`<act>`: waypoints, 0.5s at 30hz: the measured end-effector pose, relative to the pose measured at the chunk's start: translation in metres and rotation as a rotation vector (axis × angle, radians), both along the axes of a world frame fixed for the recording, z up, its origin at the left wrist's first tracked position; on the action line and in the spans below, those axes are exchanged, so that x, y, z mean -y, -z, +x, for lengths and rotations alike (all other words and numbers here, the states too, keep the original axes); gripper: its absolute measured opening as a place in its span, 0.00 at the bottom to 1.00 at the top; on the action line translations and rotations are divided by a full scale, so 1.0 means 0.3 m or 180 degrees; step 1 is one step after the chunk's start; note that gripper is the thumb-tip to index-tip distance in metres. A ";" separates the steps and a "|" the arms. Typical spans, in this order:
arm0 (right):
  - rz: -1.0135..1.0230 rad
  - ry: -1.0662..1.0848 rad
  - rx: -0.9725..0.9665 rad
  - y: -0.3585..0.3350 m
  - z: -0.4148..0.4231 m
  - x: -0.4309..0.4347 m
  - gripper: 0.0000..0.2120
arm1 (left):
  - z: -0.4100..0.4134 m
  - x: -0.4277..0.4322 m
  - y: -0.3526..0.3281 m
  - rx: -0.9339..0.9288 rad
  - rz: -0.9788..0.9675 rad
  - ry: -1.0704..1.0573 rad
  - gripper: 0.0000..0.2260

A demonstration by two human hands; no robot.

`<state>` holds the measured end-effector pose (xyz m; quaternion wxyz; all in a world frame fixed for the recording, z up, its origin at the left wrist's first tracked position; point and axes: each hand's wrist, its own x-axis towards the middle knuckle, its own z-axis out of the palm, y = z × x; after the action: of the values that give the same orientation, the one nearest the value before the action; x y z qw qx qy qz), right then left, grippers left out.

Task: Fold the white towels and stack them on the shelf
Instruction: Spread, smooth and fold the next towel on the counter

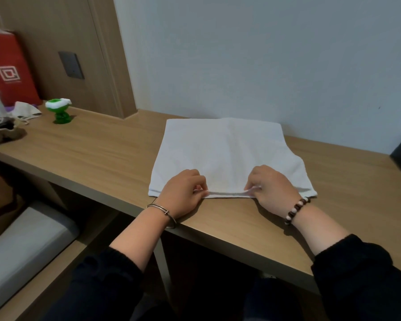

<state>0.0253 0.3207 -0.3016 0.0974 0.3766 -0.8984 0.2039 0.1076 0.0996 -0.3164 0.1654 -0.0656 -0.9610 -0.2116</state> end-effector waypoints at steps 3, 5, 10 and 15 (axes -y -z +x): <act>0.0178 0.0159 0.0332 0.003 -0.006 -0.013 0.02 | 0.006 -0.002 -0.007 -0.0109 -0.0100 0.0046 0.04; 0.0181 0.0169 0.0252 0.004 -0.002 -0.008 0.03 | 0.016 -0.006 -0.017 -0.0365 -0.0243 0.0170 0.04; 0.0285 0.0230 0.0078 0.011 -0.004 -0.004 0.05 | 0.036 -0.016 -0.023 -0.0819 -0.0685 0.0451 0.08; 0.0347 0.0201 -0.0068 0.015 -0.001 -0.008 0.07 | 0.033 -0.013 -0.018 -0.0735 -0.0917 0.0420 0.07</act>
<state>0.0251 0.3230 -0.3060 0.0927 0.3551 -0.9185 0.1475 0.1176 0.1035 -0.3110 0.2492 -0.1752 -0.9497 -0.0732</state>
